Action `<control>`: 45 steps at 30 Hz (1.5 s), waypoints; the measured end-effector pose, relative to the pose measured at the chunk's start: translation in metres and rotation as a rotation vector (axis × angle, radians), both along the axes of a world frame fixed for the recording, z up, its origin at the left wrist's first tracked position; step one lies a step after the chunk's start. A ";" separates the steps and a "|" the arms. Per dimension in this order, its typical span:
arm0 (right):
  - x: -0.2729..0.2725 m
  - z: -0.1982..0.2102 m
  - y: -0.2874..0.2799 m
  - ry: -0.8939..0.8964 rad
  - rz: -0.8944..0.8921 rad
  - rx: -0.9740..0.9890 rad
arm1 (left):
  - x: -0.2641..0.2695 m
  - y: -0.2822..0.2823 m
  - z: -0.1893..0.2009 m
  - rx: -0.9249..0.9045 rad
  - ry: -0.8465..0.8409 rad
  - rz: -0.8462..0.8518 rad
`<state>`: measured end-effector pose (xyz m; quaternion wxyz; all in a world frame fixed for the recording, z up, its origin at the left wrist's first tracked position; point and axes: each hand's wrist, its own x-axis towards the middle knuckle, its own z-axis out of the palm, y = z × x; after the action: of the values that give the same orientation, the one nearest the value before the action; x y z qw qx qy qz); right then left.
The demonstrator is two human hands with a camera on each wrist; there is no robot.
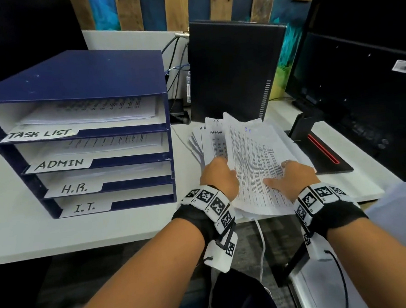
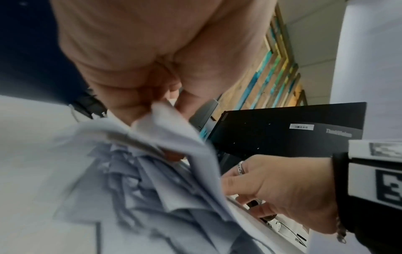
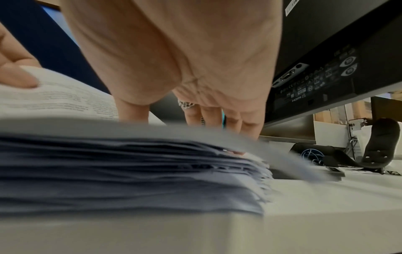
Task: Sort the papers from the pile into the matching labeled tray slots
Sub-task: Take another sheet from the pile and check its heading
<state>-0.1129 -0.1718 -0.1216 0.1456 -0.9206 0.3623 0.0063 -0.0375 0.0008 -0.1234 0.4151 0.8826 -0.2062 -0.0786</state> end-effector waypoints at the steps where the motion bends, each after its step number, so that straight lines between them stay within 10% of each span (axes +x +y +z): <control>1: 0.000 0.001 0.001 -0.013 0.001 -0.003 | -0.002 0.003 -0.002 -0.036 0.018 0.007; 13: -0.025 0.047 0.015 -0.816 -0.031 0.521 | -0.031 0.063 0.004 -0.656 0.247 0.016; 19: -0.062 0.050 0.047 -0.930 0.120 0.683 | -0.054 0.109 0.013 -0.630 0.270 0.000; 45: -0.055 -0.062 0.258 -0.329 0.234 1.037 | -0.052 0.310 -0.060 -0.181 0.169 0.791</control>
<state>-0.1680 0.0864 -0.1836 0.6325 -0.7513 0.1798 0.0559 -0.0899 0.3105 -0.1832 0.5045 0.8443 0.1776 0.0330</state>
